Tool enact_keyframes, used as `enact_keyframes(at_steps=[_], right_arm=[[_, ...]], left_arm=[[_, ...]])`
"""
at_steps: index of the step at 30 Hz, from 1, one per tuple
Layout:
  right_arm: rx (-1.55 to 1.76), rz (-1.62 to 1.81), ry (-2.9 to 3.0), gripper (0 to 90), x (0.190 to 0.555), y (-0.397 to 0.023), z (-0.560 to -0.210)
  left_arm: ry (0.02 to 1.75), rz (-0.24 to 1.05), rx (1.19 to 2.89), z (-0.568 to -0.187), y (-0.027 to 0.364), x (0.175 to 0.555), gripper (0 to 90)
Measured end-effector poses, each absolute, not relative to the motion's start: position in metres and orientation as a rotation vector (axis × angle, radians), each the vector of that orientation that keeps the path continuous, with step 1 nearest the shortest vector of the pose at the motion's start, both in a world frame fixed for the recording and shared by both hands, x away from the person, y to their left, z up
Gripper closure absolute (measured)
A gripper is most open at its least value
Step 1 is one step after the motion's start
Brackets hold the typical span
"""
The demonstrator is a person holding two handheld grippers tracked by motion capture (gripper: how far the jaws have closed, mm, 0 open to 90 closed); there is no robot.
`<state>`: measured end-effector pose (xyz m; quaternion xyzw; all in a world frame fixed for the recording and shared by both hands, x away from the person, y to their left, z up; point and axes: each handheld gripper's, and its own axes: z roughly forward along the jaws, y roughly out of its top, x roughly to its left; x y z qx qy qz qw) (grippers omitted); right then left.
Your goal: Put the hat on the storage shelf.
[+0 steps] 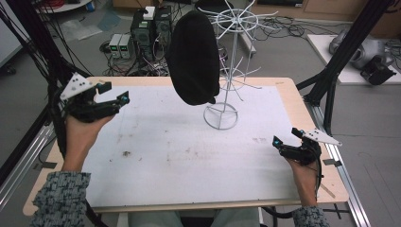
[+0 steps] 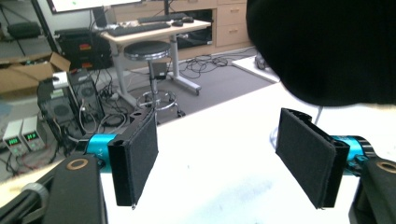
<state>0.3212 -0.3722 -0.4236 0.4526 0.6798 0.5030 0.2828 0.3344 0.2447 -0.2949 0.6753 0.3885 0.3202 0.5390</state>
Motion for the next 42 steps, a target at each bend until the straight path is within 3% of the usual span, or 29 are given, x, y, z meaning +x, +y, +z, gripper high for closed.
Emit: enact_keyframes(at_steps=[9,22,42], right_arm=[[1.213,1.336,1.830,9.0,0.321,-0.371,-0.424],[1.201,1.320,1.845,8.9,0.323,-0.369,-0.425],[1.200,1.315,1.852,9.0,0.322,-0.367,-0.426]], left_arm=[[0.993,0.738,1.583,-0.355,0.251,0.323,28.7],[1.024,0.744,1.597,-0.397,0.252,0.314,28.1],[1.050,0.740,1.618,-0.414,0.253,0.313,27.6]])
